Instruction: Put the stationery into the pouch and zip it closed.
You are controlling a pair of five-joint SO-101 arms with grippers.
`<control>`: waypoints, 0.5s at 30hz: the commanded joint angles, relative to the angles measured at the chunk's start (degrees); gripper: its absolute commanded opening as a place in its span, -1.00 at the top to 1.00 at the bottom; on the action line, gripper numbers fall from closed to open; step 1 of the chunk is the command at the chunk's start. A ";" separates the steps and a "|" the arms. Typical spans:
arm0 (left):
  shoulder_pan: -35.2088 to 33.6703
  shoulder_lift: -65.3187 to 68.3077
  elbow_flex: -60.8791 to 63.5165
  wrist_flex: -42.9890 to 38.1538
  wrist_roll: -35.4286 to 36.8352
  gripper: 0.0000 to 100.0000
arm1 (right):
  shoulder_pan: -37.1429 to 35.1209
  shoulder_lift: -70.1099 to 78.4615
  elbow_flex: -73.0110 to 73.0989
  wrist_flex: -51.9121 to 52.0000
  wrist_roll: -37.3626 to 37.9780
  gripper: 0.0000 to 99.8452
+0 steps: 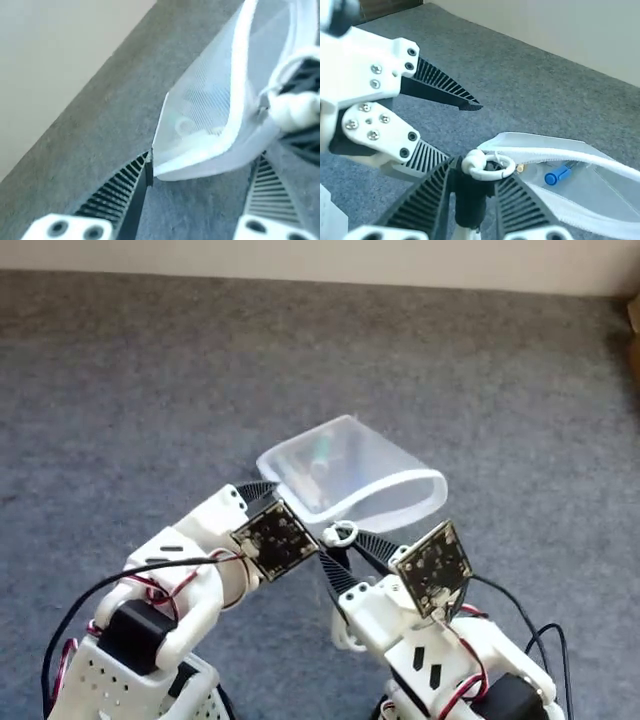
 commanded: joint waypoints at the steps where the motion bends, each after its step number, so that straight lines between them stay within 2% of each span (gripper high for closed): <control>1: 2.42 -0.92 -0.22 -3.08 1.85 0.41 | 0.13 -0.57 -4.18 0.40 -0.35 0.99; 11: 8.13 -0.84 0.22 -3.08 1.76 0.42 | 0.04 -0.57 -4.26 3.38 -0.35 0.99; 15: 8.75 -0.84 5.23 -9.49 1.76 0.42 | 0.04 -0.57 -4.18 3.38 -0.35 0.99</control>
